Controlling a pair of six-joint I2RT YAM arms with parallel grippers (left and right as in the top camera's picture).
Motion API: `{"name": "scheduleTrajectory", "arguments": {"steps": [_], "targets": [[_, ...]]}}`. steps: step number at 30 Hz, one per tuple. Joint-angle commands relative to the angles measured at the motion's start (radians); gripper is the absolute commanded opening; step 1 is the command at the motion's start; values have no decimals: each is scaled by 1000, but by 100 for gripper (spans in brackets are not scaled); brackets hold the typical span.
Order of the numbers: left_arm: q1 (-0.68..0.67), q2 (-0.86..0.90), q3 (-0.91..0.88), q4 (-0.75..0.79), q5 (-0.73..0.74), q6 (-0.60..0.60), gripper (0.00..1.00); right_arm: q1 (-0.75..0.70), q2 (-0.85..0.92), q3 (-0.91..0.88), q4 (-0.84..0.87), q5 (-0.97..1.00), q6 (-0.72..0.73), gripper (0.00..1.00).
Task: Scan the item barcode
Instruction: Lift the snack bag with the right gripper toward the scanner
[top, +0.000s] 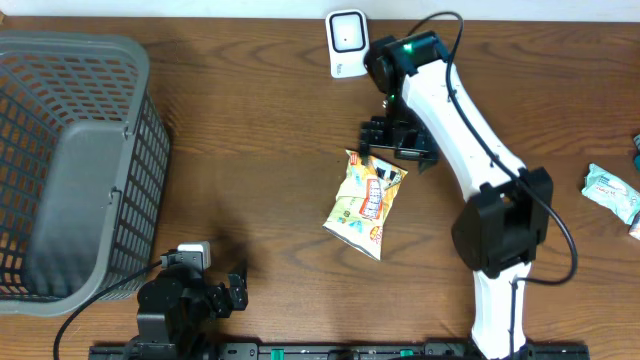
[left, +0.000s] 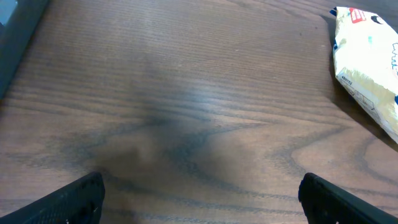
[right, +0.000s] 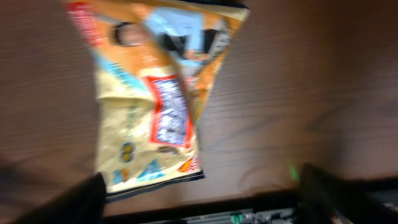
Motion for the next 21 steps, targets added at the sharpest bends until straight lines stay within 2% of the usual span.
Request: {"name": "scheduleTrajectory", "arguments": {"steps": [1,6,12,21], "targets": [[0,-1,-5,-27,-10,2,99,76,-5,3,31,18,68,99],[0,-1,-5,-27,-10,2,99,201,2,-66,182,32,116,99],[0,-1,-5,-27,-10,2,99,288,32,-155,194,229,493,99],[0,-1,-5,-27,-10,2,99,286,45,-299,315,288,537,99]]}}
